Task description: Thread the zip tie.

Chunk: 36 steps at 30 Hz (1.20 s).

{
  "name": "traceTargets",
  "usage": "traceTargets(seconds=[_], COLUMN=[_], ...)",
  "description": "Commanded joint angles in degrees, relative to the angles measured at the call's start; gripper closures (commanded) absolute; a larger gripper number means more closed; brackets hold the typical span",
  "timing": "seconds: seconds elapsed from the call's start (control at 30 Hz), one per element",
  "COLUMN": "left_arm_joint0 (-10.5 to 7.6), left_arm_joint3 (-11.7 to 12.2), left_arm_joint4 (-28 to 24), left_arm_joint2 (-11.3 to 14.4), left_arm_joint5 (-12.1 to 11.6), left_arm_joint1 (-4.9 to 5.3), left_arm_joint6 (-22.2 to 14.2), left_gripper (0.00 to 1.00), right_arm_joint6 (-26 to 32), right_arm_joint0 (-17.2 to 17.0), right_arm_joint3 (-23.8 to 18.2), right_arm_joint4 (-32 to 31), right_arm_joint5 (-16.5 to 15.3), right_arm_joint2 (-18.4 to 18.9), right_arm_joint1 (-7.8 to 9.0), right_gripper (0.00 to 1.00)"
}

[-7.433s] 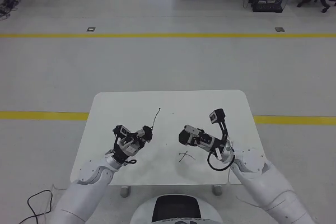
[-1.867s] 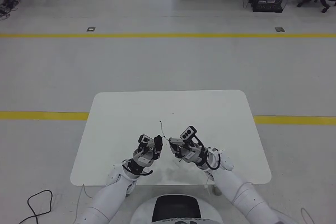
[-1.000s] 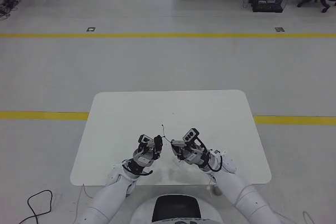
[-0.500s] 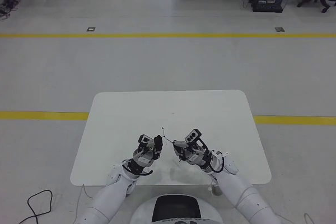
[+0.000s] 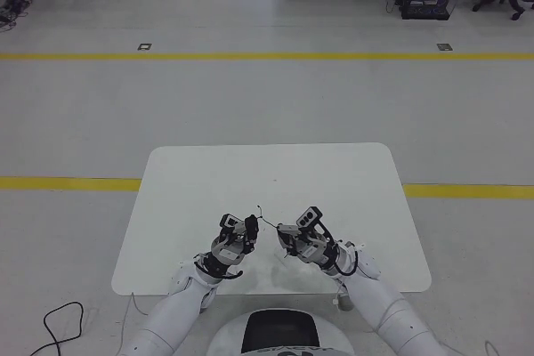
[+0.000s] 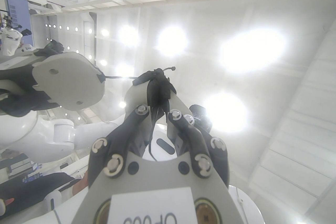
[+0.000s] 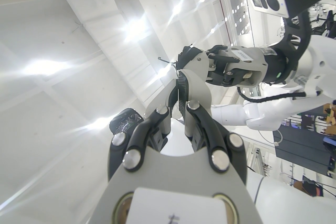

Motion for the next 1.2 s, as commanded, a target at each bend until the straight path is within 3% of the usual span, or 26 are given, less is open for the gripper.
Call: traceTargets(seconds=[0.0, 1.17], left_arm_joint0=[0.00, 0.00], left_arm_joint3=[0.0, 0.0], left_arm_joint4=[0.0, 0.0], left_arm_joint2=[0.0, 0.0], left_arm_joint5=[0.0, 0.0], left_arm_joint1=[0.00, 0.00], left_arm_joint6=[0.0, 0.0], left_gripper=[1.00, 1.00], right_arm_joint6=[-0.1, -0.4], right_arm_joint0=[-0.1, -1.1], right_arm_joint3=[0.0, 0.8], right_arm_joint4=[-0.1, -0.5], right_arm_joint5=[0.0, 0.2], right_arm_joint2=[0.1, 1.4], right_arm_joint1=[0.03, 0.25], right_gripper=[1.00, 1.00])
